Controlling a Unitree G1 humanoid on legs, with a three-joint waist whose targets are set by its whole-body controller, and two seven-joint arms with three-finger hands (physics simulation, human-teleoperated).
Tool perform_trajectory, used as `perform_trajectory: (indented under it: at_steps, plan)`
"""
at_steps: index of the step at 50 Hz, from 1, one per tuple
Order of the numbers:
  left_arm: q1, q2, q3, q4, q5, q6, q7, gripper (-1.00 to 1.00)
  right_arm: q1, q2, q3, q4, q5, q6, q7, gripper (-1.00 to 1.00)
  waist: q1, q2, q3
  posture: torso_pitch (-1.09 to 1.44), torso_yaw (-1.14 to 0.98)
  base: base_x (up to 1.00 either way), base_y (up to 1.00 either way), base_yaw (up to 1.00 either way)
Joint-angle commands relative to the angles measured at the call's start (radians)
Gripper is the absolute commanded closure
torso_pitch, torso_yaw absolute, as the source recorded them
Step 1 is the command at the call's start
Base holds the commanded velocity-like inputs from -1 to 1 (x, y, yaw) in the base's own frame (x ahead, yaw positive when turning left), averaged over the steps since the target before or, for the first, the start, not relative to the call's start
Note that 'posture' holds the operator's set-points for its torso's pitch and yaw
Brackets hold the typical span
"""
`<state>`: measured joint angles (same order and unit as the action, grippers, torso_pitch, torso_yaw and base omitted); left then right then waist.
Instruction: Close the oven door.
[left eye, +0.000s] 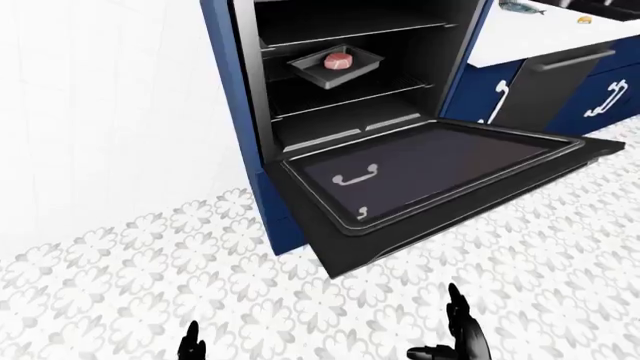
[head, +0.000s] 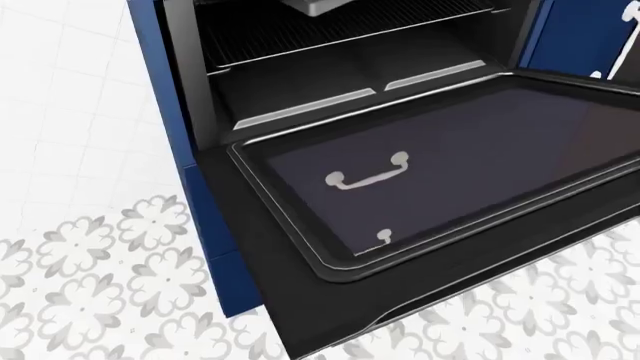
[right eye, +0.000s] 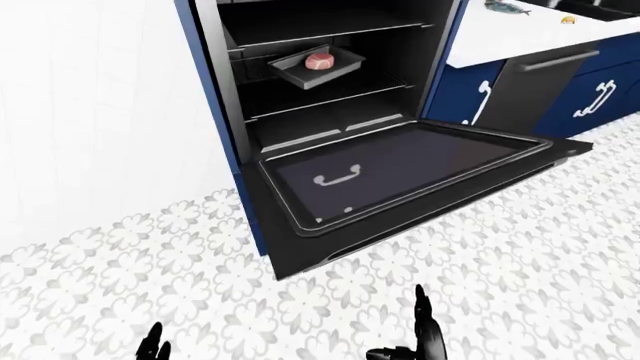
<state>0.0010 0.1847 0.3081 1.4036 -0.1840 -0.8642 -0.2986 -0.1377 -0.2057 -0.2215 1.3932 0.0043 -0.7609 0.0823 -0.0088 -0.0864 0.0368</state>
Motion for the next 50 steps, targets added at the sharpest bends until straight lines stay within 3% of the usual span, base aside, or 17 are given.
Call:
perform_trajectory:
  at_steps: [1,2,6,10,12,14,15,27,30,31,35,39,42,44,45,46,50]
  plan:
    - [-0.009,0.006,0.001,-0.017,-0.005,-0.025,-0.002,-1.00,-0.008,-0.011,-0.006,-0.017,-0.001,-0.023,-0.006,-1.00,-0.003,-0.010,-0.012,0.00,0.00,0.00,0.33,0.00]
    - [-0.010,0.007,0.001,-0.017,-0.005,-0.024,-0.002,-1.00,-0.008,-0.010,-0.007,-0.018,-0.002,-0.025,-0.007,-1.00,-0.013,0.033,-0.012,0.00,0.00,0.00,0.34,0.00]
    - [-0.016,0.013,0.007,-0.015,-0.007,-0.016,-0.011,-1.00,-0.001,-0.002,-0.004,-0.019,-0.007,-0.034,-0.017,-1.00,-0.010,0.025,-0.021,0.00,0.00,0.00,0.33,0.00]
    - [-0.019,0.014,0.015,-0.015,-0.004,-0.013,-0.014,-1.00,0.017,0.016,0.013,-0.024,-0.015,-0.053,-0.043,-1.00,-0.007,0.074,-0.007,0.00,0.00,0.00,0.33,0.00]
    - [-0.018,0.013,0.020,-0.015,-0.006,-0.013,-0.019,-1.00,0.022,0.020,0.021,-0.027,-0.014,-0.057,-0.051,-1.00,-0.006,0.116,-0.008,0.00,0.00,0.00,0.33,0.00]
    - [-0.016,0.012,0.021,-0.015,-0.005,-0.015,-0.018,-1.00,0.026,0.023,0.026,-0.028,-0.013,-0.060,-0.056,-1.00,-0.001,0.193,-0.026,0.00,0.00,0.00,0.33,0.00]
    - [-0.016,0.013,0.022,-0.015,-0.005,-0.014,-0.019,-1.00,0.031,0.026,0.031,-0.030,-0.013,-0.063,-0.060,-1.00,0.004,0.166,-0.027,0.00,0.00,0.00,0.34,0.00]
    - [-0.010,0.003,0.011,-0.017,-0.003,-0.026,-0.008,-1.00,0.045,0.033,0.053,-0.034,-0.004,-0.074,-0.072,-1.00,0.001,0.055,-0.004,0.00,0.00,0.00,0.33,0.00]
    - [-0.009,0.004,0.008,-0.017,-0.007,-0.026,-0.008,-1.00,0.050,0.036,0.056,-0.035,-0.005,-0.078,-0.077,-1.00,-0.003,-0.005,-0.013,0.00,0.00,0.00,0.33,0.00]
    - [-0.008,0.003,0.007,-0.018,-0.007,-0.027,-0.006,-1.00,0.050,0.036,0.057,-0.035,-0.005,-0.078,-0.078,-1.00,-0.011,0.026,-0.007,0.00,0.00,0.00,0.33,0.00]
    - [-0.004,0.000,-0.003,-0.019,-0.014,-0.032,-0.003,-1.00,0.003,-0.004,0.025,-0.020,0.014,-0.027,-0.022,-1.00,-0.012,0.027,-0.017,0.00,0.00,0.00,0.33,0.00]
    - [-0.005,0.001,-0.011,-0.019,-0.021,-0.032,-0.002,-1.00,-0.003,-0.007,0.011,-0.019,0.007,-0.022,-0.012,-1.00,-0.008,0.065,-0.007,0.00,0.00,0.00,0.33,0.00]
    - [-0.006,0.002,-0.015,-0.020,-0.024,-0.031,-0.001,-1.00,-0.005,-0.008,0.003,-0.019,0.003,-0.021,-0.009,-1.00,-0.007,0.123,-0.009,0.00,0.00,0.00,0.33,0.00]
    - [-0.005,0.001,-0.018,-0.020,-0.025,-0.031,0.000,-1.00,-0.003,-0.006,0.003,-0.019,-0.002,-0.027,-0.014,-1.00,0.003,0.204,-0.032,0.00,0.00,0.00,0.33,0.00]
    - [-0.005,0.002,-0.018,-0.020,-0.026,-0.031,0.000,-1.00,-0.002,-0.006,0.003,-0.019,-0.004,-0.029,-0.016,-1.00,0.008,0.137,-0.018,0.00,0.00,0.00,0.33,0.00]
    - [-0.006,0.002,-0.018,-0.020,-0.027,-0.030,-0.001,-1.00,-0.001,-0.005,0.002,-0.019,-0.005,-0.030,-0.017,-1.00,0.009,0.151,-0.014,0.00,0.00,0.00,0.33,0.00]
    - [-0.007,0.003,-0.019,-0.019,-0.029,-0.029,-0.002,-1.00,0.000,-0.003,0.003,-0.020,-0.008,-0.032,-0.020,-1.00,0.012,0.118,-0.013,0.00,0.00,0.00,0.33,0.00]
